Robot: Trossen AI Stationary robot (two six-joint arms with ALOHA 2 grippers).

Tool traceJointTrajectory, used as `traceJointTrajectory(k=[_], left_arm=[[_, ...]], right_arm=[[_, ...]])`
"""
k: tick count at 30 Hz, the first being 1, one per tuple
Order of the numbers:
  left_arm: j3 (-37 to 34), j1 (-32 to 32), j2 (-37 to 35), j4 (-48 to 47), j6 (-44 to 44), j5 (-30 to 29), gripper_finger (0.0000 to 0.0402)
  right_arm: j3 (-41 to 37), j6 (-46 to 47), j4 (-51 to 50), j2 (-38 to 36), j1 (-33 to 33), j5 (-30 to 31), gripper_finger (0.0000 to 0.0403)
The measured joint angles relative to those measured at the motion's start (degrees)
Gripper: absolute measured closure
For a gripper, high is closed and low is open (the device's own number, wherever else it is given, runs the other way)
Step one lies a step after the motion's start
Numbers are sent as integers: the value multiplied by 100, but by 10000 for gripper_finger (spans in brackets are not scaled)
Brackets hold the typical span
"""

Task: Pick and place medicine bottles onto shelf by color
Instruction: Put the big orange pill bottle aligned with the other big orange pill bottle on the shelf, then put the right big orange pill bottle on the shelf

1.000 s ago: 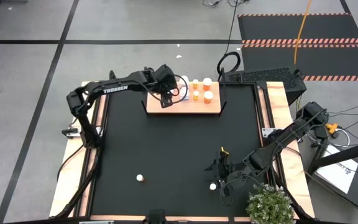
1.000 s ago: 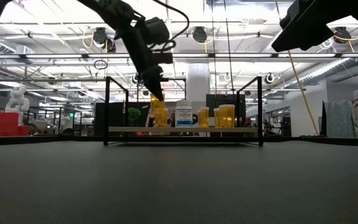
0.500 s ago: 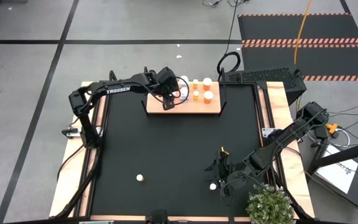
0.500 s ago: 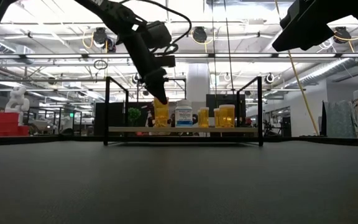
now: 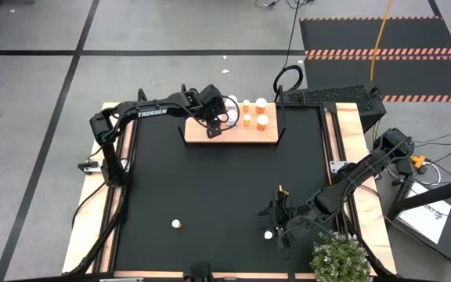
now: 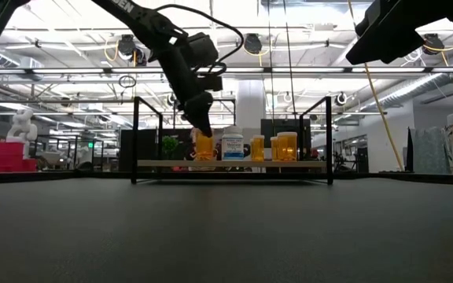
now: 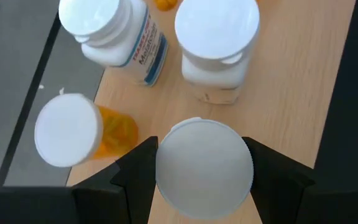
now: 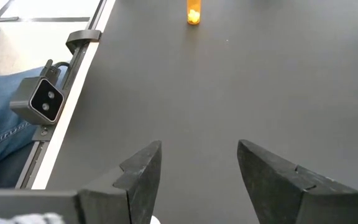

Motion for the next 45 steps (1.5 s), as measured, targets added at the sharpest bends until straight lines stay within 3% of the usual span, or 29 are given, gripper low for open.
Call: traceJointTrajectory(k=[7, 19, 31, 38, 45], left_arm=[[-114, 33, 0, 98, -2, -2, 183], [-122, 70, 0, 183, -7, 0, 134], [-125, 1, -268, -145, -124, -207, 131], [-118, -440, -957, -479, -566, -240, 130], [-176, -1585, -1287, -839, -917, -407, 130]], right_arm=[[0, 1, 2, 0, 0, 0, 197], [0, 1, 2, 0, 0, -2, 197], [0, 29, -2, 0, 2, -140, 197], [4, 373, -31, 0, 37, -942, 197], [4, 403, -195, 0, 363, -1082, 197]])
